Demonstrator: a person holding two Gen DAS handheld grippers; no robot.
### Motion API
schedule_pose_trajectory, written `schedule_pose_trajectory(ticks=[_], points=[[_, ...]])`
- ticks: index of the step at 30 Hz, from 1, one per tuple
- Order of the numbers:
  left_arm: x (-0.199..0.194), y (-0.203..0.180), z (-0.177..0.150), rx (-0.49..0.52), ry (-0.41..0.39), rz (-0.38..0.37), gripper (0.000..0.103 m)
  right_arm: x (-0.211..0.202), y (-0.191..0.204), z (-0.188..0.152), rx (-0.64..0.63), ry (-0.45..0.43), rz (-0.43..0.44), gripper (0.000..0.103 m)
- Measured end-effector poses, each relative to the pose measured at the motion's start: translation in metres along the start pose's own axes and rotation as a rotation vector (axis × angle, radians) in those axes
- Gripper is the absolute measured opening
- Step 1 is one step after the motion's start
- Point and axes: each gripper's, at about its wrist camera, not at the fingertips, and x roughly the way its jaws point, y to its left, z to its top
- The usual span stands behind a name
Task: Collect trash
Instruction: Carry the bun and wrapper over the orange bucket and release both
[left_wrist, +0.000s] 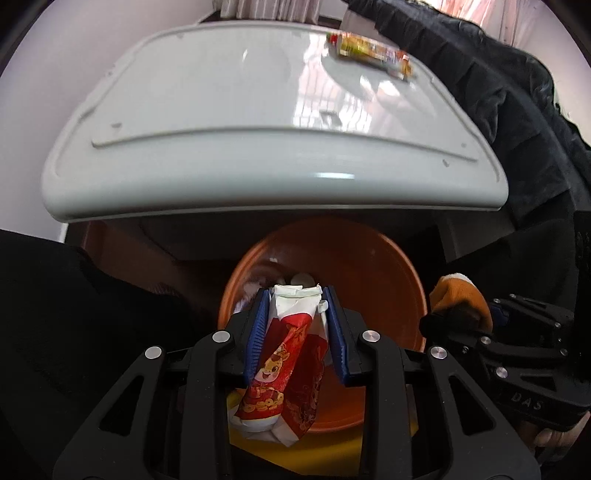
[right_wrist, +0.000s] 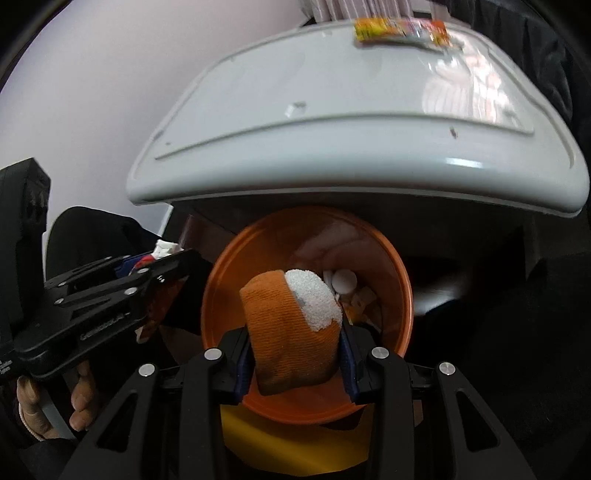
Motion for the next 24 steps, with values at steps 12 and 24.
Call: schedule_pose_trajectory(ticks=[12,24], points=[[0.002,0.011,-0.003,-0.051,0.025,0.007,0.059,0.005,-0.01,0.001,0.071,0.007,0.007,0.058],[-0.013,0.001,0.008,-0.033,-0.025,0.01,0.06,-0.017,-0.021,-0.003,0.089,-0.043,0.013,0.061]])
